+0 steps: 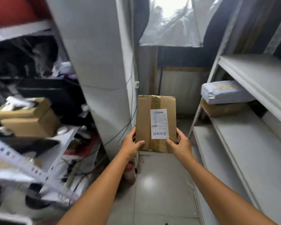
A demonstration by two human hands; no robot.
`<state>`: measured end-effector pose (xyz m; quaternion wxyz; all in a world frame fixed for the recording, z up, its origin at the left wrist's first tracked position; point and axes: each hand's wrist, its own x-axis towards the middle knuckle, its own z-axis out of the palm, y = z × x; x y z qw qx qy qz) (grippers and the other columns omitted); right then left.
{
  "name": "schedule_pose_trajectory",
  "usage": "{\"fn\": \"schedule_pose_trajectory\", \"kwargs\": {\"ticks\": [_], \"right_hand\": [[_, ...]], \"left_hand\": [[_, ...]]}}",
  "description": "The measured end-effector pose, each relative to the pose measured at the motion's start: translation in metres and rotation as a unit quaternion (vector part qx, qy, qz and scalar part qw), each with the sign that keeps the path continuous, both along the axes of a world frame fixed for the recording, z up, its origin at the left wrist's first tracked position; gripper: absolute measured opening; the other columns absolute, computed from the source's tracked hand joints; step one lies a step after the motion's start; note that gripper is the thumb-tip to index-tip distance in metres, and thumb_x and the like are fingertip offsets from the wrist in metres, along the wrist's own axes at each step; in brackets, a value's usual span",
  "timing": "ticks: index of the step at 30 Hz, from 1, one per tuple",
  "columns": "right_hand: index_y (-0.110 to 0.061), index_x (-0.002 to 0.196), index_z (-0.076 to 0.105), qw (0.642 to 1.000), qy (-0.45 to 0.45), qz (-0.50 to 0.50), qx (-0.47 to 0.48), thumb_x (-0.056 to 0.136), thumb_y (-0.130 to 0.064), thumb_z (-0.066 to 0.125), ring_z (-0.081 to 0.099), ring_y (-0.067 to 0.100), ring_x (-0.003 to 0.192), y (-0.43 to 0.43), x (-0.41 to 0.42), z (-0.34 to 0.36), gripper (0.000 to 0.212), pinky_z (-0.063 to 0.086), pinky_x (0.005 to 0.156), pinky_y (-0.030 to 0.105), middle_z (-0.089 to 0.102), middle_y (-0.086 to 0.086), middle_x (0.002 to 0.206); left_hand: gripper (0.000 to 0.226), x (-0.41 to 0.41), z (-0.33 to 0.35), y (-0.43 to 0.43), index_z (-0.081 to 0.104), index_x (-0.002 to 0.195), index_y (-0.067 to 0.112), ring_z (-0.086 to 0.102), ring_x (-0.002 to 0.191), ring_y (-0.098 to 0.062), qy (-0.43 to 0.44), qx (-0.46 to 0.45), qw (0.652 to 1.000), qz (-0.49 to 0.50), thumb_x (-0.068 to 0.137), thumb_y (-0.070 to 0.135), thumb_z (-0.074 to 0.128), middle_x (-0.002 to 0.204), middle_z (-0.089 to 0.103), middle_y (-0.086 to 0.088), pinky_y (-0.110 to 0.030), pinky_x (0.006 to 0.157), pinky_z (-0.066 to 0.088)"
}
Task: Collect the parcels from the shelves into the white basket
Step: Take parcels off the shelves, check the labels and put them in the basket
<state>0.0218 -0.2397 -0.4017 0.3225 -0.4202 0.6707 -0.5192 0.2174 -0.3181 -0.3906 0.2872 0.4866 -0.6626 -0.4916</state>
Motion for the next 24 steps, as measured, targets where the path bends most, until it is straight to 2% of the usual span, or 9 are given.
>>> {"fn": "schedule_pose_trajectory", "kwargs": {"ticks": [2, 5, 9, 12, 16, 18, 20, 22, 24], "right_hand": [[-0.035, 0.137, 0.045, 1.0, -0.004, 0.025, 0.008, 0.086, -0.008, 0.067, 0.057, -0.008, 0.105, 0.021, 0.032, -0.005, 0.062, 0.048, 0.084, 0.012, 0.059, -0.031, 0.108], [-0.04, 0.136, 0.046, 0.997, -0.01, 0.069, 0.018, 0.087, -0.007, 0.067, 0.058, -0.009, 0.104, 0.048, 0.076, -0.012, 0.062, 0.049, 0.082, 0.01, 0.062, -0.031, 0.108], [-0.052, 0.124, 0.049, 0.988, 0.0, 0.15, 0.035, 0.089, -0.011, 0.067, 0.057, -0.01, 0.103, 0.069, 0.135, -0.018, 0.057, 0.05, 0.081, 0.01, 0.063, -0.032, 0.108], [-0.044, 0.134, 0.047, 0.975, -0.004, 0.216, 0.05, 0.09, -0.011, 0.066, 0.056, -0.001, 0.109, 0.084, 0.173, -0.025, 0.059, 0.048, 0.094, 0.022, 0.062, -0.025, 0.117], [-0.037, 0.14, 0.044, 0.949, 0.025, 0.308, 0.066, 0.089, -0.014, 0.067, 0.052, -0.002, 0.112, 0.106, 0.22, -0.032, 0.061, 0.04, 0.097, 0.018, 0.059, -0.026, 0.12], [-0.036, 0.141, 0.043, 0.936, 0.038, 0.344, 0.07, 0.089, -0.016, 0.067, 0.049, 0.003, 0.114, 0.118, 0.241, -0.035, 0.06, 0.036, 0.099, 0.021, 0.057, -0.028, 0.117], [-0.037, 0.139, 0.045, 0.925, 0.042, 0.371, 0.068, 0.089, -0.015, 0.067, 0.05, 0.0, 0.109, 0.126, 0.258, -0.036, 0.058, 0.034, 0.094, 0.014, 0.055, -0.033, 0.11], [-0.035, 0.135, 0.049, 0.904, 0.061, 0.419, 0.06, 0.088, -0.013, 0.068, 0.054, -0.006, 0.103, 0.136, 0.29, -0.035, 0.056, 0.038, 0.092, 0.01, 0.058, -0.031, 0.108], [-0.032, 0.133, 0.052, 0.884, 0.066, 0.458, 0.061, 0.086, -0.013, 0.069, 0.056, -0.001, 0.108, 0.144, 0.326, -0.032, 0.054, 0.043, 0.093, 0.015, 0.061, -0.024, 0.112]], "left_hand": [[0.075, 0.035, -0.006, 0.032, 0.033, 0.148, 0.019, 0.047, 0.13, -0.014, -0.002, -0.008, 1.0, 0.03, 0.084, 0.003, 0.069, 0.142, 0.048, 0.006, -0.022, 0.105, 0.038], [0.077, 0.085, -0.016, 0.076, 0.032, 0.149, 0.019, 0.046, 0.129, -0.011, -0.041, -0.011, 0.996, 0.083, 0.083, 0.008, 0.071, 0.143, 0.047, 0.005, -0.03, 0.111, 0.035], [0.083, 0.148, -0.026, 0.132, 0.026, 0.151, 0.02, 0.042, 0.131, -0.009, -0.05, 0.016, 0.983, 0.175, 0.083, 0.01, 0.072, 0.147, 0.043, 0.003, -0.029, 0.113, 0.032], [0.083, 0.184, -0.031, 0.175, 0.024, 0.151, 0.021, 0.041, 0.13, -0.011, -0.048, 0.036, 0.967, 0.246, 0.083, 0.009, 0.071, 0.146, 0.043, 0.003, -0.028, 0.111, 0.031], [0.08, 0.225, -0.034, 0.238, 0.024, 0.151, 0.021, 0.042, 0.134, -0.018, -0.033, 0.056, 0.944, 0.322, 0.086, 0.006, 0.068, 0.148, 0.041, 0.002, -0.036, 0.111, 0.035], [0.08, 0.241, -0.034, 0.265, 0.024, 0.151, 0.023, 0.041, 0.133, -0.016, -0.026, 0.062, 0.931, 0.358, 0.086, 0.005, 0.067, 0.149, 0.04, 0.003, -0.032, 0.111, 0.035], [0.08, 0.255, -0.035, 0.285, 0.024, 0.151, 0.024, 0.039, 0.134, -0.014, -0.032, 0.061, 0.921, 0.383, 0.086, 0.006, 0.067, 0.149, 0.04, 0.004, -0.031, 0.112, 0.033], [0.081, 0.278, -0.037, 0.315, 0.024, 0.151, 0.027, 0.038, 0.135, -0.013, -0.033, 0.063, 0.897, 0.436, 0.086, 0.009, 0.068, 0.149, 0.039, 0.007, -0.027, 0.11, 0.031], [0.082, 0.306, -0.037, 0.34, 0.024, 0.151, 0.03, 0.039, 0.134, -0.012, -0.026, 0.069, 0.872, 0.484, 0.085, 0.01, 0.069, 0.147, 0.04, 0.01, -0.022, 0.104, 0.031]]}}
